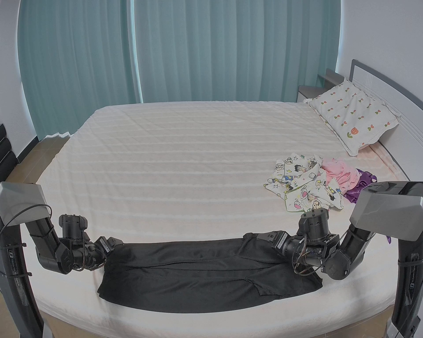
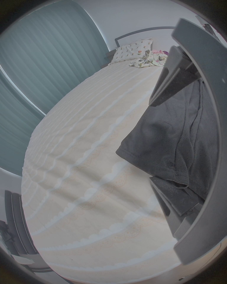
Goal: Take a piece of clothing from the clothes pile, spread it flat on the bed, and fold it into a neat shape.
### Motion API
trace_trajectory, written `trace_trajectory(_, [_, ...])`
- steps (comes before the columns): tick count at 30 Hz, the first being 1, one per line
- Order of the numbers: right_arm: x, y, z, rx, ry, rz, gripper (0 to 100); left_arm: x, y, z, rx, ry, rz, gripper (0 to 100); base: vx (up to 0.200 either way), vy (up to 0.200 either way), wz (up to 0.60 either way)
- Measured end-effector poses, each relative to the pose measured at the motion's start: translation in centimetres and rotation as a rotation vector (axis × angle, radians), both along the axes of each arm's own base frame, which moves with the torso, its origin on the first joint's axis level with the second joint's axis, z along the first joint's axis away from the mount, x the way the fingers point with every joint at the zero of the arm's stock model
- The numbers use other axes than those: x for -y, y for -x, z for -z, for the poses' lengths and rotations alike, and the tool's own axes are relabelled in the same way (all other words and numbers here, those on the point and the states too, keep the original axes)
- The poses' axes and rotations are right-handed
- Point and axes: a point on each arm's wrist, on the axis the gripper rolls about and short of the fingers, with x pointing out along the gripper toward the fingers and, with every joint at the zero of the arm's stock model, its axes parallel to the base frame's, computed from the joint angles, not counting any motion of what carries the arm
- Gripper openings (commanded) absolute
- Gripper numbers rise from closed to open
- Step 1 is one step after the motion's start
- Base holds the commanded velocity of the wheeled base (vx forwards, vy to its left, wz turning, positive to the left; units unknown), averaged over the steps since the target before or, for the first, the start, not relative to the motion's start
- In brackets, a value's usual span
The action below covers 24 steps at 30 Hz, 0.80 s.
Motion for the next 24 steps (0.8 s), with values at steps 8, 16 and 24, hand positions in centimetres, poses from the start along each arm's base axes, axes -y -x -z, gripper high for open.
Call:
trace_trajectory(8, [-1.7, 1.5, 0.1, -0.048, 0.053, -0.016, 100, 0.0, 0.0, 0.1, -0.003, -0.002, 0.003, 100, 0.000, 0.000, 0.00])
trace_trajectory(16, [-2.9, 1.4, 0.1, -0.051, 0.089, -0.006, 100, 0.1, 0.0, 0.2, -0.005, -0.003, 0.005, 100, 0.000, 0.000, 0.00])
trace_trajectory(24, [-3.8, 1.5, 1.4, -0.052, 0.148, 0.006, 100, 0.2, 0.0, 0.2, -0.005, -0.006, 0.009, 100, 0.000, 0.000, 0.00])
